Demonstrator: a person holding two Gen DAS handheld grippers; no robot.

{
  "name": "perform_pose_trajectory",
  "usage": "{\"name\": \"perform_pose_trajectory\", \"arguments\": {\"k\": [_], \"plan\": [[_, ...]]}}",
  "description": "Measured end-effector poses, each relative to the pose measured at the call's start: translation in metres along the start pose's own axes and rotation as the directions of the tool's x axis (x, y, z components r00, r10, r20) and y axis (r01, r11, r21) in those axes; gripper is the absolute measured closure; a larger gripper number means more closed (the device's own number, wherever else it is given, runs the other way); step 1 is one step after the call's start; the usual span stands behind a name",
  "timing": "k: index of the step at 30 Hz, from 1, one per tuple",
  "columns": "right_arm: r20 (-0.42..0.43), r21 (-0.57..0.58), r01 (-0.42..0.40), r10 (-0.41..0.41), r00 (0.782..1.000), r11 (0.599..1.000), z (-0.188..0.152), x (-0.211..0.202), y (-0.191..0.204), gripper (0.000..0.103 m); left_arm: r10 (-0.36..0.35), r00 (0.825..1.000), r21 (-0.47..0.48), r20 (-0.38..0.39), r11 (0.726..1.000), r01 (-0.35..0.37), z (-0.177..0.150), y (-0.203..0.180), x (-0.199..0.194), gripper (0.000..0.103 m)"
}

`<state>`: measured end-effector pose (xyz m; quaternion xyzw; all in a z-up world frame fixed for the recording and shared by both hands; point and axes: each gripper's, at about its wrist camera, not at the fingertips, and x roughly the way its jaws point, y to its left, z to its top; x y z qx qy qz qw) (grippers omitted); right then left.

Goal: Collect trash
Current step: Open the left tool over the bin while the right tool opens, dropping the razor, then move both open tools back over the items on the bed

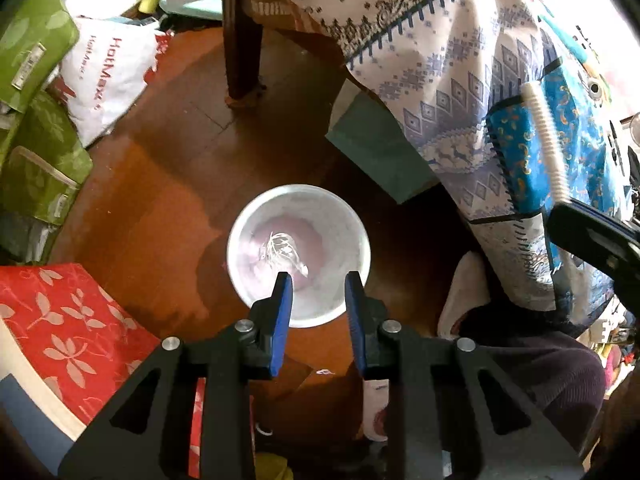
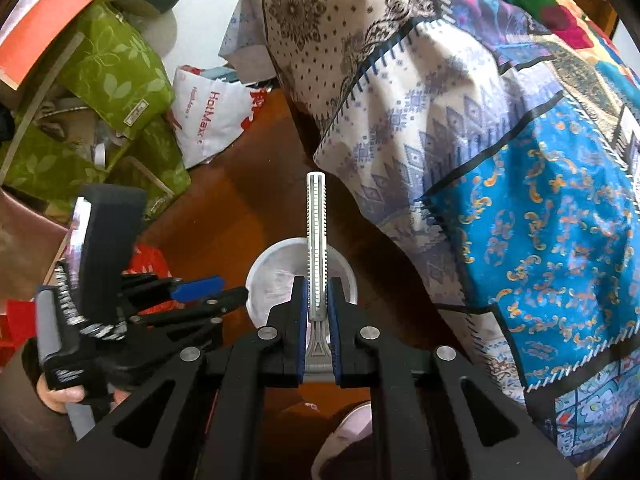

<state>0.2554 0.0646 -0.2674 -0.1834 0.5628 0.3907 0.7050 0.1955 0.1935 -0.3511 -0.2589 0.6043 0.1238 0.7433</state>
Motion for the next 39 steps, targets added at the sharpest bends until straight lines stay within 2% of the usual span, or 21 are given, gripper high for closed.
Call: {"name": "perform_pose_trajectory", "arguments": {"k": [7,10,12,17,24,29,33,35,38,39], "plan": [[-0.044,0.000,-0.038,0.038,0.998,0.999,0.010,0.019,0.004,0.094,0.035,0.997,-0.008,0.071,0.999,-0.035,-0.007,0.010,-0.033,0.078],[-0.103,0.017,-0.055,0.056,0.993,0.998,0.013,0.033,0.005,0.080,0.058,0.994,0.002,0.096,0.998,-0.059,-0.010,0.010,-0.043,0.078],[-0.119,0.037,-0.075,0.079,0.990,0.996,0.012,0.037,0.004,0.066,0.074,0.990,0.017,0.116,0.997,-0.077,-0.011,0.007,-0.051,0.078],[-0.102,0.034,-0.069,0.072,0.992,0.997,0.007,0.027,0.001,0.066,0.081,0.982,0.034,0.168,0.996,-0.088,-0.011,-0.001,-0.068,0.078],[0.007,0.016,-0.035,0.035,0.999,0.999,0.001,-0.020,-0.008,0.066,0.067,0.964,0.056,0.257,0.995,-0.084,-0.013,-0.021,-0.101,0.078],[0.129,0.001,0.000,0.000,0.992,1.000,-0.005,-0.069,-0.012,0.066,0.059,0.938,0.081,0.342,0.992,-0.092,-0.017,-0.041,-0.136,0.075],[0.249,-0.004,0.034,-0.032,0.968,0.999,-0.013,-0.114,-0.016,0.066,0.051,0.911,0.102,0.409,0.990,-0.102,-0.023,-0.059,-0.164,0.072],[0.301,0.001,0.046,-0.045,0.953,0.999,-0.017,-0.133,-0.020,0.066,0.044,0.892,0.121,0.450,0.987,-0.109,-0.027,-0.072,-0.181,0.070],[0.381,0.014,0.073,-0.073,0.922,0.997,-0.025,-0.164,-0.024,0.066,0.029,0.869,0.141,0.494,0.983,-0.113,-0.030,-0.088,-0.201,0.064],[0.409,0.020,0.084,-0.085,0.908,0.996,-0.029,-0.175,-0.026,0.066,0.020,0.855,0.152,0.518,0.982,-0.115,-0.033,-0.096,-0.210,0.063]]}}
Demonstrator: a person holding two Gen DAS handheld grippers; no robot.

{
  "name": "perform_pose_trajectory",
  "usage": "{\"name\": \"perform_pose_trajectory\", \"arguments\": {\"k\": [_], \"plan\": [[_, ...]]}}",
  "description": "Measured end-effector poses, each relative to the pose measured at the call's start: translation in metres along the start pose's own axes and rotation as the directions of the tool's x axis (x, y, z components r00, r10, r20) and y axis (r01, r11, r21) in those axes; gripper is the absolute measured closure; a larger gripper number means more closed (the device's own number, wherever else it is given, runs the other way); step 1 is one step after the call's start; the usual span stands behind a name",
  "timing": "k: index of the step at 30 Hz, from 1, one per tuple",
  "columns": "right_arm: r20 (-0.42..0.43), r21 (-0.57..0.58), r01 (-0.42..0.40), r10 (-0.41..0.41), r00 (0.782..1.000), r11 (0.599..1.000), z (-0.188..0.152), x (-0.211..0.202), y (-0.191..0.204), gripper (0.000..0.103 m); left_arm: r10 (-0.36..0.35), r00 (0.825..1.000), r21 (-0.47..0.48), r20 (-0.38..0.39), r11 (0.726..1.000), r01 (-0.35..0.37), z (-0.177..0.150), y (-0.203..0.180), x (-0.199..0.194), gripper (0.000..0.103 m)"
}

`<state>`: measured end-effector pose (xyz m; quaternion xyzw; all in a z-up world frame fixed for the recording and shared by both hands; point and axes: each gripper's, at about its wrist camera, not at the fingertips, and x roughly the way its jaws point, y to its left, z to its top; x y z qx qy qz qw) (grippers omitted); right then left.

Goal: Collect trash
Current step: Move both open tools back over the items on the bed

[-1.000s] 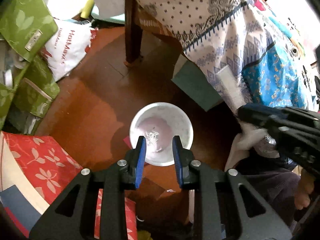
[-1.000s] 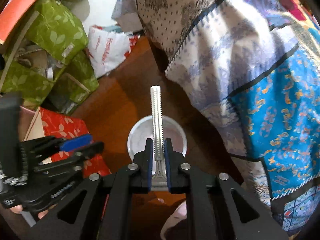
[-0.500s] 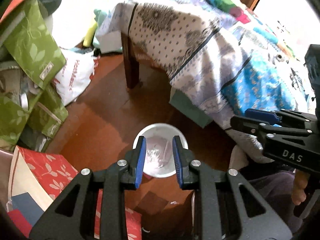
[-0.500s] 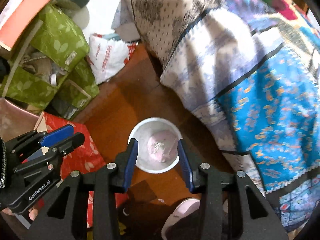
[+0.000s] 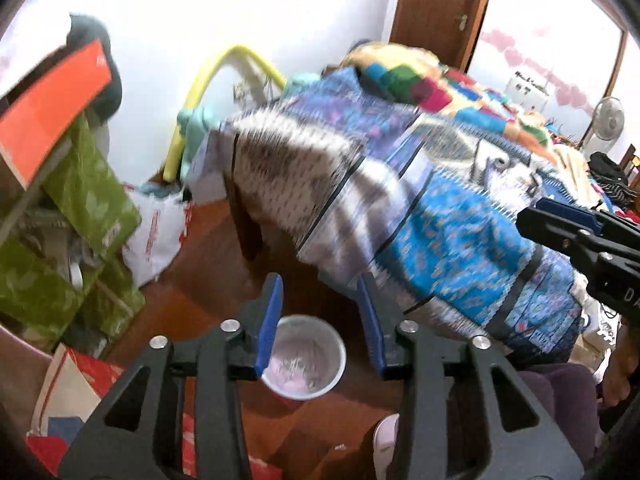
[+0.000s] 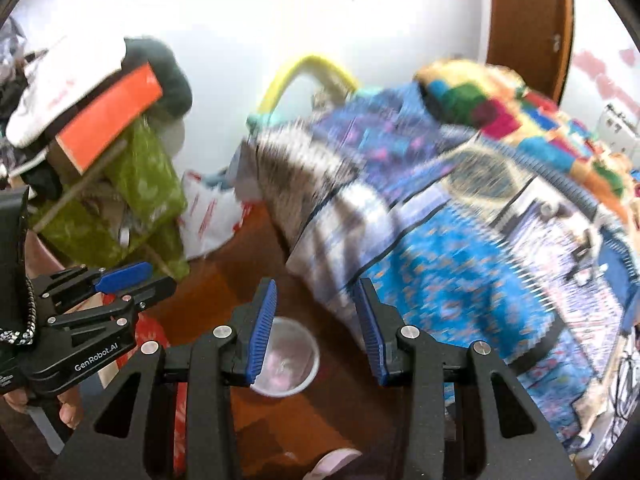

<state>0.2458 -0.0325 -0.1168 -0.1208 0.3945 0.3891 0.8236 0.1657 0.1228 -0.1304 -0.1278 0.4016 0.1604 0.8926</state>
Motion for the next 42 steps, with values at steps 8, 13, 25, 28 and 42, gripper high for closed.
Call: {"name": "perform_pose_trajectory", "arguments": {"k": [8,13,25,28,42], "plan": [[0.181,0.025,0.075,-0.078,0.980,0.997,0.003,-0.076,-0.030,0.066,-0.043,0.990,0.072,0.135,0.997,0.033,0.023,-0.055,-0.045,0.057],[0.257,0.053,0.132,-0.141,0.956,0.990,-0.002,-0.115,-0.056,0.065,-0.103,0.976,0.108,0.192,0.991,0.083,0.037,-0.097,-0.061,0.052],[0.307,0.191,0.285,-0.333,0.892,0.939,-0.020,-0.168,-0.138,0.035,-0.204,0.957,0.240,0.206,0.959,0.152,0.062,-0.204,-0.050,0.027],[0.289,0.231,0.314,-0.373,0.882,0.921,-0.027,-0.173,-0.161,0.035,-0.231,0.954,0.266,0.189,0.948,0.177,0.068,-0.230,-0.037,0.026],[0.126,0.383,0.367,-0.442,0.888,0.847,-0.054,-0.147,-0.277,0.035,-0.302,0.951,0.354,0.062,0.898,0.261,0.090,-0.322,0.057,0.026]]}}
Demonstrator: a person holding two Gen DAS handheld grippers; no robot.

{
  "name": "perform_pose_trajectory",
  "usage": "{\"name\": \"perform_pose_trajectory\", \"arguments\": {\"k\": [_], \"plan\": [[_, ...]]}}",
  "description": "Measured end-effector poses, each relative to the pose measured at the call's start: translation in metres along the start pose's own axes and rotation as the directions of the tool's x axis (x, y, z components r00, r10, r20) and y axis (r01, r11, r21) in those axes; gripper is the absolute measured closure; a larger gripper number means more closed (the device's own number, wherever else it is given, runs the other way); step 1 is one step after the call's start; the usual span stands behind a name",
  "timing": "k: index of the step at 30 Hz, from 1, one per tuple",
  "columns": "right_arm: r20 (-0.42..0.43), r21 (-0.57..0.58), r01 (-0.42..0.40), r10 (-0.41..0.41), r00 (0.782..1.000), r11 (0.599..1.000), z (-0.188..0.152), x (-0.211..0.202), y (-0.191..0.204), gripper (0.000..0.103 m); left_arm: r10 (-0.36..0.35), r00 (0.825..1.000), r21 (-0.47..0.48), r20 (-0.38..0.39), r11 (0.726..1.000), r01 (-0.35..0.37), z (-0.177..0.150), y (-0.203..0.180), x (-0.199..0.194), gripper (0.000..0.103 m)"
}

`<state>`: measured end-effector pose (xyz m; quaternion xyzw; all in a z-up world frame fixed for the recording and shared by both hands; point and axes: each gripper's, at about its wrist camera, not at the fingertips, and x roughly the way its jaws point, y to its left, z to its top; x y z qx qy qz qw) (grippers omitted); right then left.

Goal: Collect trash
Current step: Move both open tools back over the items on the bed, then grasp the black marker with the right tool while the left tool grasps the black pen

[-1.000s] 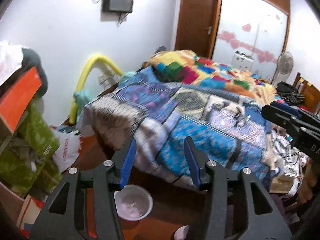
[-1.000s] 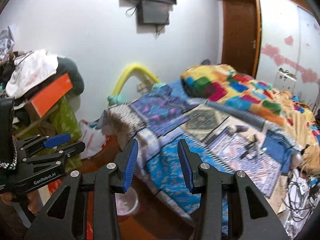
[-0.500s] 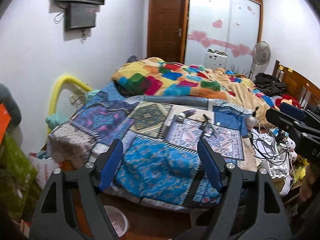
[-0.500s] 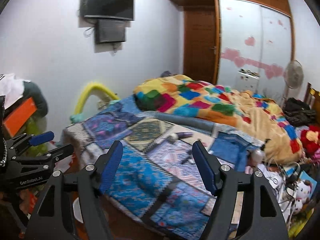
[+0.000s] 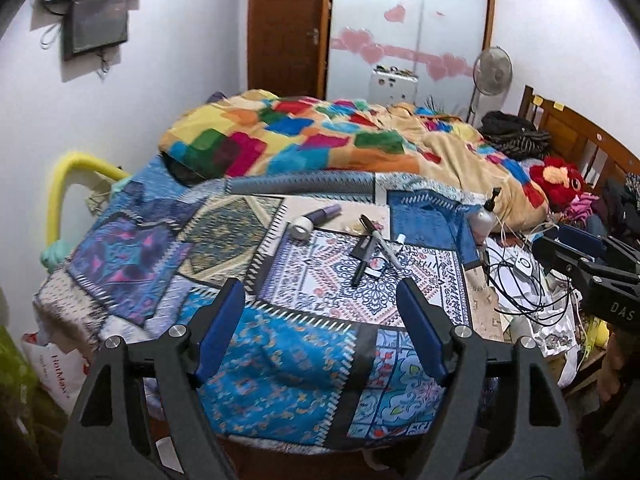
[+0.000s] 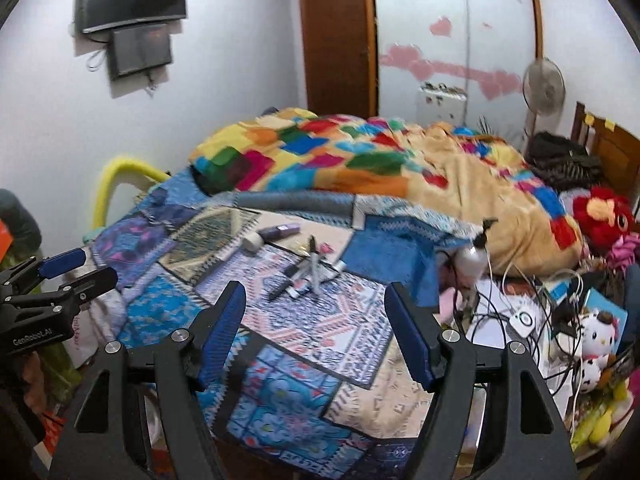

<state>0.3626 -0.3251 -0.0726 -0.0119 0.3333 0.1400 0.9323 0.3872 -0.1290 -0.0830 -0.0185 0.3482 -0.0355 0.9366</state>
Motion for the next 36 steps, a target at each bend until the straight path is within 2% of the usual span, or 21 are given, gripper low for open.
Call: {"name": "perform_pose_trajectory", "arguments": {"k": [6,10,16,18,19,23,25,30,32,36], "plan": [[-0.065,0.031,-0.009,0.011,0.998,0.999,-0.001,0.044,-0.018,0.035,-0.026,0.998,0.019,-0.048,0.999,0.027,0.003,-0.008,0.059,0.026],[-0.100,0.048,-0.053,0.058,0.993,0.997,0.002,0.075,-0.021,0.036,-0.046,0.996,0.010,-0.075,0.999,0.047,0.004,-0.005,0.097,0.026],[-0.139,0.058,-0.132,0.139,0.981,0.990,0.011,0.129,-0.020,0.052,-0.060,0.993,0.017,-0.103,0.998,0.062,0.004,0.000,0.145,0.026],[-0.162,0.066,-0.163,0.171,0.972,0.984,0.013,0.150,-0.021,0.069,-0.065,0.992,0.023,-0.106,0.997,0.068,0.003,0.002,0.158,0.026],[-0.180,0.071,-0.170,0.180,0.967,0.983,0.013,0.163,-0.021,0.072,-0.072,0.991,0.027,-0.109,0.997,0.075,0.002,0.003,0.164,0.026],[-0.241,0.105,-0.195,0.215,0.946,0.975,0.013,0.209,-0.023,0.083,-0.107,0.983,0.050,-0.146,0.992,0.116,0.000,0.001,0.190,0.044],[-0.264,0.115,-0.200,0.224,0.938,0.973,0.013,0.226,-0.023,0.085,-0.134,0.977,0.057,-0.167,0.988,0.145,-0.002,-0.002,0.202,0.051],[-0.298,0.078,-0.180,0.195,0.934,0.981,0.014,0.254,-0.016,0.087,-0.178,0.963,0.079,-0.203,0.977,0.197,-0.006,-0.010,0.220,0.062],[-0.306,0.054,-0.167,0.175,0.936,0.984,0.013,0.260,-0.012,0.091,-0.186,0.958,0.089,-0.216,0.974,0.209,-0.008,-0.014,0.226,0.067],[-0.298,0.020,-0.155,0.154,0.942,0.988,0.010,0.264,-0.009,0.092,-0.219,0.944,0.083,-0.246,0.966,0.245,-0.010,-0.021,0.237,0.076]]}}
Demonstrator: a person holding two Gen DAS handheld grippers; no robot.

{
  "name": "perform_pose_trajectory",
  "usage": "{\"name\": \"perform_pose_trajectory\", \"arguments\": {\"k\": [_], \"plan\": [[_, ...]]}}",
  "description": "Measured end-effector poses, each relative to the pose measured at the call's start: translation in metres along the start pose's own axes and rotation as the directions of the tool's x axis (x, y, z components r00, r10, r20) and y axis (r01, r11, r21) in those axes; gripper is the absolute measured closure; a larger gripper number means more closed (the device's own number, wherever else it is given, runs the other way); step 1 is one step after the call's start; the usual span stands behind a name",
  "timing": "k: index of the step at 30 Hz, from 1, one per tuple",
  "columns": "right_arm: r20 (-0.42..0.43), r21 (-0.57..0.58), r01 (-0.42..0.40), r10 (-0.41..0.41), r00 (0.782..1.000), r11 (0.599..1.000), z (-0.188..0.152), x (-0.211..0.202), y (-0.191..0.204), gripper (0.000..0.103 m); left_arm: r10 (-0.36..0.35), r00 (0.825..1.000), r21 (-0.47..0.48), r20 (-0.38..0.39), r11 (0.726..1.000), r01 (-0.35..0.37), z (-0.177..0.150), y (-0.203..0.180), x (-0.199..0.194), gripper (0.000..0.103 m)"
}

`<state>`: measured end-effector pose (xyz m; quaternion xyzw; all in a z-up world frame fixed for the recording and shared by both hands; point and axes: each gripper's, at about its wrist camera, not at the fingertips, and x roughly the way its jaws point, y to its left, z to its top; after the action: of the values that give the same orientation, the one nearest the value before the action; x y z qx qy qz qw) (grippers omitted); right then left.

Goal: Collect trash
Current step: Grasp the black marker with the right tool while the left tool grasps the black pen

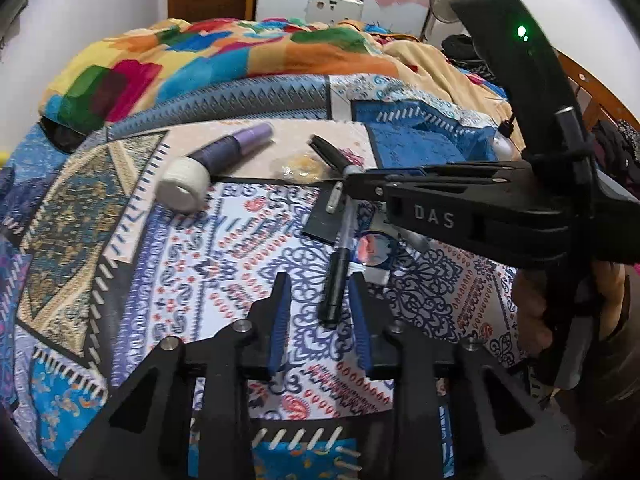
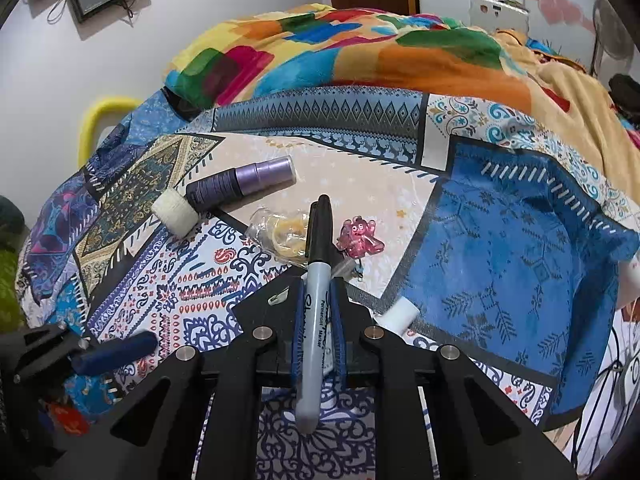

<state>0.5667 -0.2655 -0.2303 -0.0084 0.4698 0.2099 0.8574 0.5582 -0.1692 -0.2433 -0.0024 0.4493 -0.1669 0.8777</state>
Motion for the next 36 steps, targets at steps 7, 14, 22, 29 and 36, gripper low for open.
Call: {"name": "perform_pose_trajectory", "arguments": {"k": [7,14,22,29,36], "plan": [[0.032,0.035,-0.011,0.010,0.999,0.999,-0.011,-0.021,-0.006,0.092,0.002,1.000,0.019,-0.021,1.000,-0.002,0.005,-0.008,0.015,0.087],[0.049,0.065,0.018,-0.021,0.999,0.998,-0.027,-0.044,-0.020,0.092,0.042,0.999,0.055,-0.030,0.998,-0.040,0.007,-0.019,0.027,0.087],[0.023,0.130,0.030,-0.034,0.999,0.991,-0.047,-0.060,-0.033,0.092,0.024,0.998,0.031,-0.053,0.999,-0.022,0.006,-0.019,0.016,0.090],[0.041,0.159,0.033,-0.040,0.998,0.987,-0.055,-0.088,-0.032,0.092,0.011,1.000,-0.005,-0.002,1.000,-0.011,0.005,-0.025,-0.033,0.090],[0.110,0.134,0.038,-0.053,0.993,0.990,-0.051,-0.139,-0.014,0.092,0.026,0.996,-0.002,0.081,1.000,-0.026,0.008,-0.043,-0.103,0.090]]}}
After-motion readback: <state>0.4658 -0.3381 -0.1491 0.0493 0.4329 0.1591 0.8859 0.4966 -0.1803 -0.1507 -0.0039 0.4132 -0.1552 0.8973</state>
